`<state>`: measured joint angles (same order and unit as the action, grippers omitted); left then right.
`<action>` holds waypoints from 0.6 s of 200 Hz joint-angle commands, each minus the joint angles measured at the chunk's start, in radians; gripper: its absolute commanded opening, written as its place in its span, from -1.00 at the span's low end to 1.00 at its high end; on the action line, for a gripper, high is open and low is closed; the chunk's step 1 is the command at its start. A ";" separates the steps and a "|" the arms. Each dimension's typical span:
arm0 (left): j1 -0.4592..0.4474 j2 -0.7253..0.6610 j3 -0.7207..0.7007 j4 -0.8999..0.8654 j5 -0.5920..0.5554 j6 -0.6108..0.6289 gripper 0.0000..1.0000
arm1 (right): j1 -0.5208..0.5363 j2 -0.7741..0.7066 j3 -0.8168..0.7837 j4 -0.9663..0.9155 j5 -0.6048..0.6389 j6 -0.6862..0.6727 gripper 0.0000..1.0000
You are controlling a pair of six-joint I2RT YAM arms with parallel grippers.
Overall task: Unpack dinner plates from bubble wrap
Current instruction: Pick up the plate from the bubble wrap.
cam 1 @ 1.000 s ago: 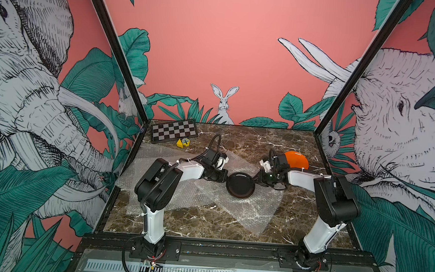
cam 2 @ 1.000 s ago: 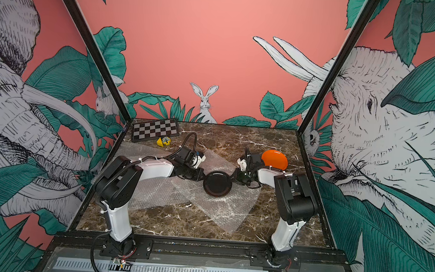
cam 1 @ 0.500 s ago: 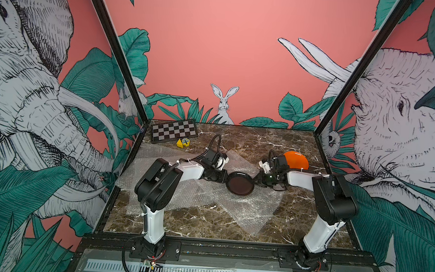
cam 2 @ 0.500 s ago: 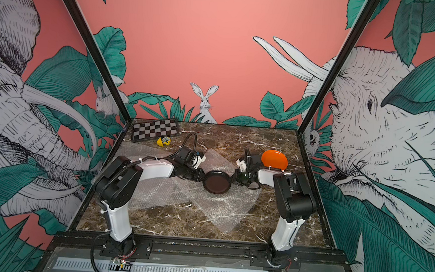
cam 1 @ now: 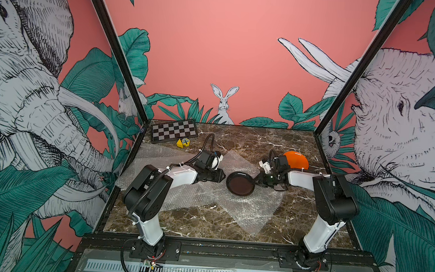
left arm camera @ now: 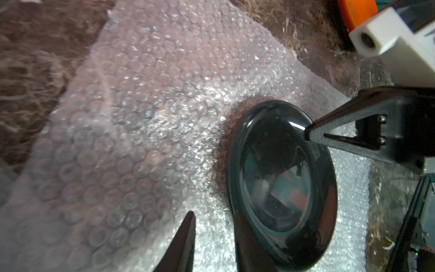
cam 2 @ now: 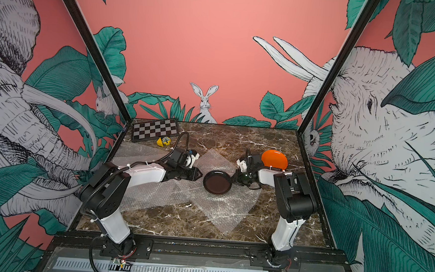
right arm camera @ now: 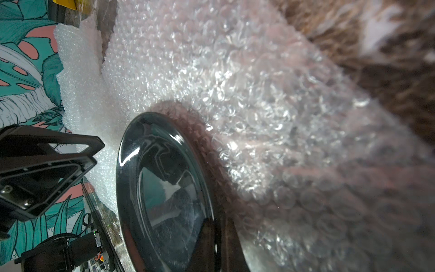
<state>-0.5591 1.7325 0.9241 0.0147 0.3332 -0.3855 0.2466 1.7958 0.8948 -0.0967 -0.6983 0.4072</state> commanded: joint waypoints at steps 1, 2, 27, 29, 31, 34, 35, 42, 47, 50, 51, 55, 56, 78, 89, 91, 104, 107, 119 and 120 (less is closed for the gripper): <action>0.007 -0.010 -0.020 0.013 -0.053 -0.018 -0.48 | -0.010 -0.018 -0.008 -0.039 0.009 -0.013 -0.88; 0.007 -0.009 -0.020 0.013 -0.054 -0.018 -0.48 | -0.010 -0.020 -0.008 -0.037 0.009 -0.012 -0.88; 0.007 0.000 -0.038 0.023 -0.059 -0.023 -0.54 | -0.009 -0.045 -0.016 -0.015 0.004 0.004 -0.91; 0.007 0.000 -0.039 0.024 -0.059 -0.021 -0.55 | -0.011 -0.047 -0.016 -0.015 0.003 0.005 -0.92; 0.007 0.000 -0.039 0.023 -0.059 -0.020 -0.55 | -0.010 -0.050 -0.016 -0.015 0.002 0.005 -0.91; 0.007 0.002 -0.040 0.021 -0.061 -0.018 -0.55 | -0.012 -0.052 -0.018 -0.014 0.003 0.007 -0.92; 0.007 0.001 -0.040 0.021 -0.061 -0.018 -0.55 | -0.012 -0.053 -0.018 -0.014 0.002 0.007 -0.92; 0.007 0.005 -0.040 0.017 -0.062 -0.015 -0.56 | -0.011 -0.060 -0.019 -0.010 0.000 0.010 -0.92; 0.007 0.005 -0.040 0.013 -0.062 -0.012 -0.57 | -0.012 -0.066 -0.020 -0.007 -0.002 0.013 -0.92; 0.007 0.007 -0.041 0.012 -0.063 -0.010 -0.58 | -0.014 -0.068 -0.020 -0.004 -0.005 0.016 -0.92; 0.007 0.007 -0.041 0.011 -0.063 -0.010 -0.58 | -0.014 -0.069 -0.020 -0.004 -0.006 0.017 -0.92; 0.007 0.010 -0.042 0.008 -0.063 -0.009 -0.59 | -0.015 -0.073 -0.022 0.001 -0.010 0.020 -0.92; 0.007 0.010 -0.042 0.007 -0.063 -0.008 -0.59 | -0.016 -0.074 -0.023 0.003 -0.010 0.020 -0.92; 0.007 0.016 -0.051 0.003 -0.065 -0.006 -0.63 | -0.026 -0.093 -0.034 0.043 -0.039 0.050 -0.93; 0.007 0.019 -0.055 0.003 -0.064 -0.004 -0.64 | -0.032 -0.101 -0.040 0.065 -0.054 0.064 -0.94; 0.007 0.021 -0.055 0.002 -0.065 -0.002 -0.64 | -0.033 -0.101 -0.042 0.069 -0.057 0.067 -0.94; 0.007 0.024 -0.063 0.001 -0.065 -0.001 -0.65 | -0.043 -0.109 -0.048 0.095 -0.078 0.084 -0.94; 0.007 0.024 -0.064 0.000 -0.063 0.000 -0.65 | -0.045 -0.111 -0.051 0.101 -0.082 0.089 -0.94; 0.007 0.024 -0.071 0.002 -0.065 -0.003 -0.66 | -0.058 -0.119 -0.058 0.128 -0.095 0.109 -0.95; 0.007 0.023 -0.071 0.003 -0.065 -0.003 -0.66 | -0.060 -0.120 -0.059 0.129 -0.096 0.110 -0.96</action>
<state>-0.5533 1.7512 0.8787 0.0212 0.2794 -0.3908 0.2092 1.7168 0.8524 -0.0517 -0.7303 0.4702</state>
